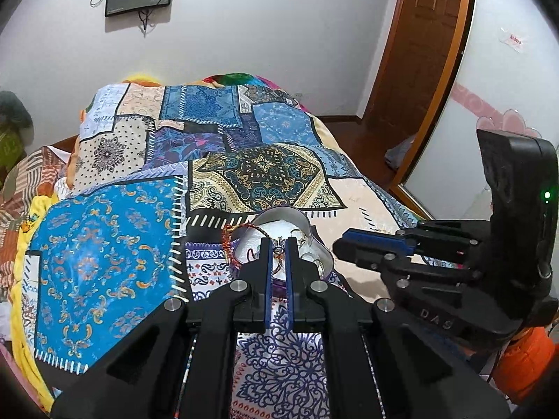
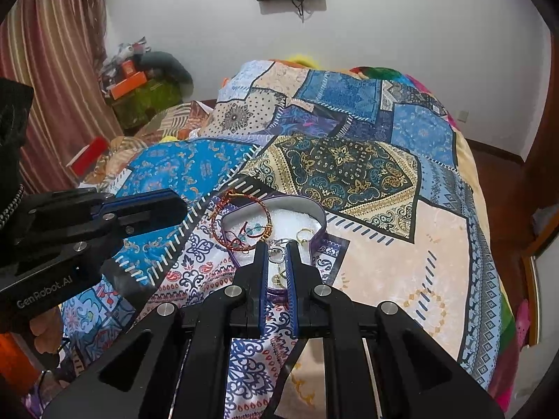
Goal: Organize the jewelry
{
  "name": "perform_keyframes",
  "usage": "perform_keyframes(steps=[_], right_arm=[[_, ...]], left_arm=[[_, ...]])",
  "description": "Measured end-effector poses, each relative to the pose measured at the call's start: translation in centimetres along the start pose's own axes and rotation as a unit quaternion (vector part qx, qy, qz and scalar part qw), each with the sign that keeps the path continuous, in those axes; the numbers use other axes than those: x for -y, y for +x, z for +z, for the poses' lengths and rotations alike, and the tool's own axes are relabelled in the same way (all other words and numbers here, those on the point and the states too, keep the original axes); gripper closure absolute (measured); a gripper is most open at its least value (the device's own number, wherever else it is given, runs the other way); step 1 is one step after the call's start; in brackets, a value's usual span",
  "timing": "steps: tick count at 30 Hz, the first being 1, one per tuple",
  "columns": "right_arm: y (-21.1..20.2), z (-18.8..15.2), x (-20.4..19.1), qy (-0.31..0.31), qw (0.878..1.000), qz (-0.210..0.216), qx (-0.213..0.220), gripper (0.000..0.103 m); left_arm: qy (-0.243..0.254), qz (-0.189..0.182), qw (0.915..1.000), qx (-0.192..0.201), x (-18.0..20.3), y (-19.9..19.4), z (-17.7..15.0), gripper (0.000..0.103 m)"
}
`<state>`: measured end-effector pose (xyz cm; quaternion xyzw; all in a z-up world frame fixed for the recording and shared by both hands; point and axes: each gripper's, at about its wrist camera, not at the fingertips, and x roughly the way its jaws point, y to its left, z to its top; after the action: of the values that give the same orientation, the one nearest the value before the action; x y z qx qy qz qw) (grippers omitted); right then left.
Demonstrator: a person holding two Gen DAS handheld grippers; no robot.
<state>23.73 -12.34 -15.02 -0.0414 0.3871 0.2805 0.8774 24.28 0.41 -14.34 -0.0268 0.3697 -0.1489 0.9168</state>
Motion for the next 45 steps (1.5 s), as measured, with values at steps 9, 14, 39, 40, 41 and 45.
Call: perform_keyframes(steps=[9,14,39,40,41,45], right_arm=[[1.6,0.1,0.3,0.004,1.000,0.010,-0.017,0.094],[2.6,-0.1,0.2,0.004,0.999,0.016,-0.032,0.094],[0.4,0.6,-0.5,-0.010,1.000,-0.008,-0.019,0.070],[-0.4,0.8,-0.6,-0.010,1.000,-0.011,-0.010,0.070],[-1.2,0.9,-0.8,-0.010,1.000,-0.014,0.000,0.070],[-4.6,1.6,-1.5,-0.015,0.998,-0.029,0.044,0.070]], left_arm=[[-0.009,0.005,0.9998,-0.019,-0.7,2.3,0.0,0.098],[-0.014,0.004,0.9993,-0.035,-1.0,3.7,-0.2,0.098],[-0.020,0.033,0.9992,0.000,-1.1,-0.6,0.2,0.094],[-0.019,0.036,0.9991,0.008,-1.0,-1.5,0.2,0.092],[-0.018,0.040,0.9989,0.018,-0.8,-2.4,0.3,0.087],[-0.014,0.055,0.9969,0.055,-0.3,-5.6,0.5,0.076]])
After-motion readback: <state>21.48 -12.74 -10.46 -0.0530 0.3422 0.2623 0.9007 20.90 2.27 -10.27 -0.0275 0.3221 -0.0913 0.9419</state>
